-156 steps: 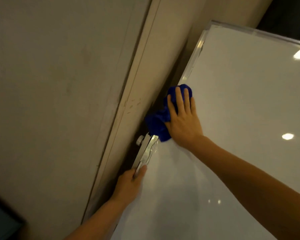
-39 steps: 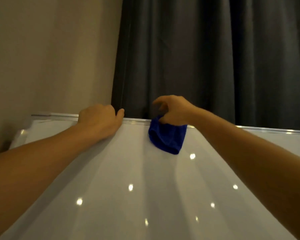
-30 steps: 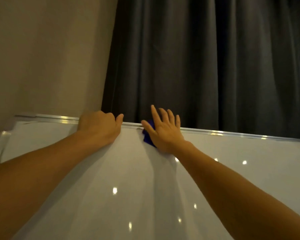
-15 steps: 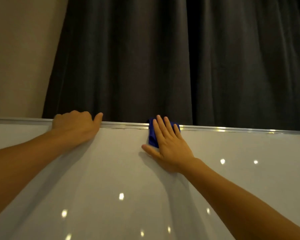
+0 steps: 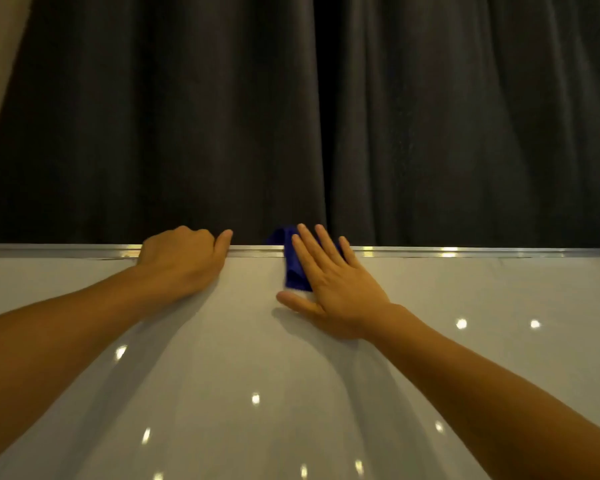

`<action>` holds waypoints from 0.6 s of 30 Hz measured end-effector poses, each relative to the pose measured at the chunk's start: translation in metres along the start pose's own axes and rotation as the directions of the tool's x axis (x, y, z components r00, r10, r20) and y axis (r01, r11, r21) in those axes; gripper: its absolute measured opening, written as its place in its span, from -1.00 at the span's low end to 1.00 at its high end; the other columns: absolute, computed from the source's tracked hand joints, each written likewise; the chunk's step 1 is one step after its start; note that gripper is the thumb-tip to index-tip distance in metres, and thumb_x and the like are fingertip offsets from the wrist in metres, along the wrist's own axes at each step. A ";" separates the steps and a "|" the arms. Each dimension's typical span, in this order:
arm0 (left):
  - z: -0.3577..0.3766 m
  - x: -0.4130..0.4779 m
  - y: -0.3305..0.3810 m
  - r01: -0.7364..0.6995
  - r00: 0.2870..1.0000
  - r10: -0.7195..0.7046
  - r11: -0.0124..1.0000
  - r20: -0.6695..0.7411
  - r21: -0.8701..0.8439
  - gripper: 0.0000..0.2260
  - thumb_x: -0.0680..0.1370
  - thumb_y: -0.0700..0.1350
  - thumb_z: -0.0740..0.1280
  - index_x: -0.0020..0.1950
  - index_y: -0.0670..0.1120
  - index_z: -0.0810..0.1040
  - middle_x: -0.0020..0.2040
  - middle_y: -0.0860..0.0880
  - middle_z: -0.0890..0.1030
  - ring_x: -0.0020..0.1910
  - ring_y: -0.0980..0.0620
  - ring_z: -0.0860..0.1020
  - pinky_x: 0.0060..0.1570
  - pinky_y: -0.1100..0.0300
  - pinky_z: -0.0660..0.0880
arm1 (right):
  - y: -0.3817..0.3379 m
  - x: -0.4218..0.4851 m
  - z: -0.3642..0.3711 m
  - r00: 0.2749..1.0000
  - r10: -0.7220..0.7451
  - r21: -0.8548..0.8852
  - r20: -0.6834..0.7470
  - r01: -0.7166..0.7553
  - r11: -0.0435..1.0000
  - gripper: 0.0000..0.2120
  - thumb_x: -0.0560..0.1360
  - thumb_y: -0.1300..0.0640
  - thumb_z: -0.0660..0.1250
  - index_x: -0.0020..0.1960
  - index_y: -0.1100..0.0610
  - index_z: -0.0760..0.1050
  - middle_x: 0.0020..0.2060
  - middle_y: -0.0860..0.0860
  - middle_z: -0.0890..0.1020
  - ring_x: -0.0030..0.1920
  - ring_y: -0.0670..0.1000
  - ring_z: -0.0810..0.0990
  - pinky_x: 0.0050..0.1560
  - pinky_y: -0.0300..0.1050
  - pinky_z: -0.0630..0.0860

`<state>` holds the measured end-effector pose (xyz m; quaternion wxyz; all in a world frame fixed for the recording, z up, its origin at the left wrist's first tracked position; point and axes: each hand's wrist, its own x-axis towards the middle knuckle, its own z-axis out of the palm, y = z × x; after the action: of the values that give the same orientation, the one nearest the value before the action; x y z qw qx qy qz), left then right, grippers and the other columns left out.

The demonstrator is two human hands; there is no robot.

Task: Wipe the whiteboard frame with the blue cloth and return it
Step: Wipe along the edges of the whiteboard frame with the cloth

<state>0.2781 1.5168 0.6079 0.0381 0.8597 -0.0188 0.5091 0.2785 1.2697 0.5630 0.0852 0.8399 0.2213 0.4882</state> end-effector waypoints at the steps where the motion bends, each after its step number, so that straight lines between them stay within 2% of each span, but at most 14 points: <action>1: 0.001 0.001 0.003 -0.017 1.000 0.017 1.000 -0.011 0.015 -0.43 0.62 0.22 -0.11 -0.24 -0.08 0.52 -0.35 -0.08 0.54 -0.36 -0.02 0.49 -0.23 0.07 0.41 | 0.024 -0.012 -0.001 0.998 0.066 -0.013 0.011 -0.066 0.998 -0.09 0.43 -0.54 -0.29 0.57 -0.01 -0.35 0.57 -0.11 -0.31 0.53 -0.04 -0.40 0.55 0.12 -0.25; 4: 0.005 0.012 0.020 -0.012 1.000 0.011 0.999 0.014 0.048 -0.46 0.61 0.24 -0.11 -0.24 -0.07 0.47 -0.34 -0.08 0.51 -0.36 -0.03 0.47 -0.22 0.06 0.40 | 0.064 -0.032 -0.005 0.961 0.261 -0.024 0.088 -0.260 0.965 -0.05 0.36 -0.58 -0.33 0.55 -0.04 -0.41 0.55 -0.09 -0.36 0.51 0.02 -0.45 0.54 0.15 -0.29; 6: 0.010 0.020 0.043 -0.051 0.998 0.051 0.999 0.023 0.014 -0.49 0.61 0.23 -0.09 -0.20 -0.06 0.48 -0.34 -0.06 0.47 -0.35 -0.04 0.46 -0.21 0.05 0.39 | 0.057 -0.024 -0.004 0.952 0.285 0.030 0.112 -0.290 0.956 0.01 0.30 -0.61 -0.33 0.56 -0.03 -0.39 0.56 -0.08 -0.34 0.50 0.05 -0.46 0.49 0.14 -0.38; 8: 0.016 0.023 0.075 -0.113 0.993 0.114 0.993 0.027 -0.044 -0.48 0.61 0.22 -0.07 -0.09 -0.08 0.55 -0.31 -0.06 0.48 -0.29 -0.06 0.48 -0.18 0.04 0.39 | 0.038 -0.010 0.001 0.967 0.234 0.086 0.098 -0.243 0.966 0.03 0.29 -0.63 -0.32 0.56 -0.04 -0.35 0.57 -0.11 -0.30 0.50 0.04 -0.47 0.45 0.11 -0.44; 10: 0.019 0.024 0.101 -0.123 0.992 0.125 0.989 0.019 -0.086 -0.45 0.62 0.22 -0.08 -0.03 -0.10 0.58 -0.26 -0.06 0.48 -0.26 -0.07 0.46 -0.19 0.03 0.35 | 0.031 -0.006 0.007 0.992 0.110 0.080 0.064 -0.115 0.990 -0.04 0.36 -0.60 -0.26 0.57 -0.06 -0.33 0.57 -0.15 -0.28 0.51 -0.02 -0.46 0.47 0.07 -0.44; 12: 0.022 0.027 0.111 -0.133 0.991 0.132 0.987 -0.016 -0.092 -0.41 0.61 0.24 -0.11 -0.08 -0.10 0.58 -0.33 -0.04 0.46 -0.33 -0.04 0.44 -0.20 0.03 0.34 | 0.053 -0.014 0.005 0.999 0.021 0.018 0.036 -0.022 1.000 -0.13 0.45 -0.54 -0.19 0.57 -0.09 -0.33 0.58 -0.16 -0.26 0.52 -0.07 -0.42 0.51 0.05 -0.36; 13: 0.025 0.027 0.112 -0.155 0.987 0.153 0.985 -0.039 -0.080 -0.41 0.61 0.24 -0.12 -0.13 -0.10 0.56 -0.36 -0.03 0.44 -0.37 -0.02 0.42 -0.21 0.03 0.32 | 0.073 -0.021 0.000 0.999 0.032 -0.012 0.028 -0.032 0.999 -0.15 0.47 -0.52 -0.18 0.57 -0.09 -0.33 0.58 -0.15 -0.26 0.53 -0.07 -0.40 0.53 0.07 -0.32; 15: 0.029 0.025 0.113 -0.212 0.975 0.208 0.976 -0.074 -0.055 -0.44 0.61 0.25 -0.13 -0.21 -0.06 0.50 -0.40 -0.02 0.41 -0.43 0.02 0.35 -0.23 0.04 0.29 | 0.120 -0.043 -0.011 0.983 0.176 -0.047 0.059 -0.173 0.984 -0.14 0.46 -0.51 -0.18 0.57 -0.06 -0.33 0.57 -0.12 -0.28 0.54 -0.02 -0.37 0.54 0.11 -0.27; 18: 0.031 0.028 0.131 -0.200 0.977 0.195 0.978 -0.082 -0.053 -0.44 0.60 0.25 -0.12 -0.24 -0.05 0.49 -0.39 -0.04 0.46 -0.42 0.00 0.39 -0.25 0.05 0.31 | 0.171 -0.071 -0.024 0.879 0.458 -0.028 0.135 -0.459 0.888 -0.07 0.42 -0.51 -0.16 0.57 -0.01 -0.35 0.57 -0.06 -0.31 0.55 0.07 -0.37 0.51 0.08 -0.31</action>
<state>0.3092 1.3839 0.6242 0.0141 0.8320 -0.1181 0.5419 0.2770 1.0836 0.5816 -0.0197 0.9002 0.0111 0.4349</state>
